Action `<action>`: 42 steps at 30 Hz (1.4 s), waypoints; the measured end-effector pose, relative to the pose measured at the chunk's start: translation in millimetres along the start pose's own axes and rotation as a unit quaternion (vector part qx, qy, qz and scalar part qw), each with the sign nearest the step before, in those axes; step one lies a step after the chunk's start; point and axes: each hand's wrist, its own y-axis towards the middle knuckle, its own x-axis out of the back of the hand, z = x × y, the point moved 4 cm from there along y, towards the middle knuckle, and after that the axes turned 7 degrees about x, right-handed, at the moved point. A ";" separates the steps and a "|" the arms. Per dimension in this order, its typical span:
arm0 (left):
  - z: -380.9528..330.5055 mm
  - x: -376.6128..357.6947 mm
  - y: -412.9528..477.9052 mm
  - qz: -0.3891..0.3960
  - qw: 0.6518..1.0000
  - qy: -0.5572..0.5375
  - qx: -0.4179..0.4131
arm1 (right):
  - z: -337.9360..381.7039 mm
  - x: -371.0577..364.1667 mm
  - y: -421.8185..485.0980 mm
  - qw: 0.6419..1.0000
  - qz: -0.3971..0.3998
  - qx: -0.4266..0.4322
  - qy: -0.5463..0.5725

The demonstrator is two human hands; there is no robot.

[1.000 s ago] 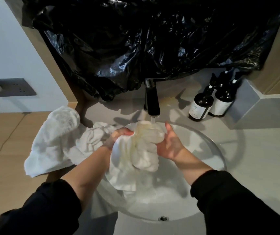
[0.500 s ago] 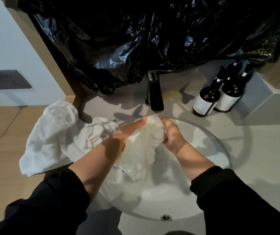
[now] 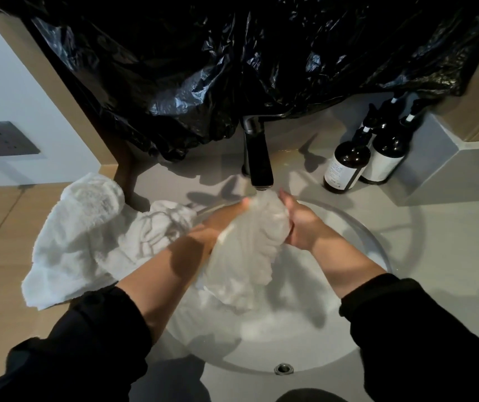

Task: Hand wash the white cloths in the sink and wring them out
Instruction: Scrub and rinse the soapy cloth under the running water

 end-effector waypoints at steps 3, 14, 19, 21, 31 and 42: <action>1.0 20.8 8.4 0.106 0.988 -0.114 0.025 | 9.5 5.8 -13.8 0.986 0.103 0.053 -0.119; 10.8 -0.9 -8.8 0.136 0.989 0.028 0.058 | 75.5 -10.4 -74.5 0.972 0.139 0.085 -0.171; -0.4 -12.6 -9.0 0.148 0.986 0.066 -0.027 | 106.1 -32.3 -113.8 0.924 0.139 0.162 -0.317; -4.5 -17.1 -13.8 0.198 0.974 0.069 -0.080 | 117.0 -39.1 -124.3 0.891 0.088 0.198 -0.399; 33.5 -68.3 -11.0 0.033 0.979 0.111 -0.169 | 133.0 -56.2 -139.2 0.930 0.019 0.274 -0.245; 8.0 -12.4 15.7 -0.016 0.984 0.153 -0.090 | 114.0 15.6 -128.0 0.963 -0.007 0.252 0.091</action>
